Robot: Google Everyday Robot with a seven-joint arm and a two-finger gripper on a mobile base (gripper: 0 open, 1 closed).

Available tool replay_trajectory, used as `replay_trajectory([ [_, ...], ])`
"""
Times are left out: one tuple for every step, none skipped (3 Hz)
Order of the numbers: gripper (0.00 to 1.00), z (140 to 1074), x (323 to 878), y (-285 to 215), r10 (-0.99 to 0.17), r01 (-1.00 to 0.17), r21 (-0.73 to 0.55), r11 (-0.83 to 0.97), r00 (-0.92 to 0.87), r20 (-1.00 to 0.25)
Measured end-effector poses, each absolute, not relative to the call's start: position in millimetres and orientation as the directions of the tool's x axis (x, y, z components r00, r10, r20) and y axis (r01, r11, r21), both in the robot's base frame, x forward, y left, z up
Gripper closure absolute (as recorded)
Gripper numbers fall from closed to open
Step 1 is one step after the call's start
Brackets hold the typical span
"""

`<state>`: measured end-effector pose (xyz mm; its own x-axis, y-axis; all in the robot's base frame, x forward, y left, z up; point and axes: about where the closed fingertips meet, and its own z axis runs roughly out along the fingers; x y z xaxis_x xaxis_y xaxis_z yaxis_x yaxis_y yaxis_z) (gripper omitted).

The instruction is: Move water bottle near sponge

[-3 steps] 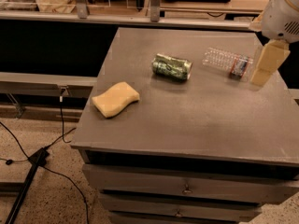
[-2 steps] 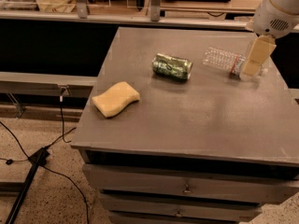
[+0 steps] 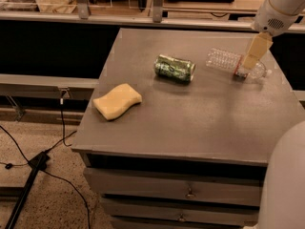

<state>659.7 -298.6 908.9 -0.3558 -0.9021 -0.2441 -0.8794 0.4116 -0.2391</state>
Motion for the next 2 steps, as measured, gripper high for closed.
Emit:
replay_trajectory([
  [0.0, 896.2, 658.2, -305.2, -0.906, -0.879, -0.242, 0.411, -0.363, -0.218],
  [0.0, 866.5, 658.7, -312.2, -0.898, -0.872, -0.227, 0.433, -0.398, -0.188],
])
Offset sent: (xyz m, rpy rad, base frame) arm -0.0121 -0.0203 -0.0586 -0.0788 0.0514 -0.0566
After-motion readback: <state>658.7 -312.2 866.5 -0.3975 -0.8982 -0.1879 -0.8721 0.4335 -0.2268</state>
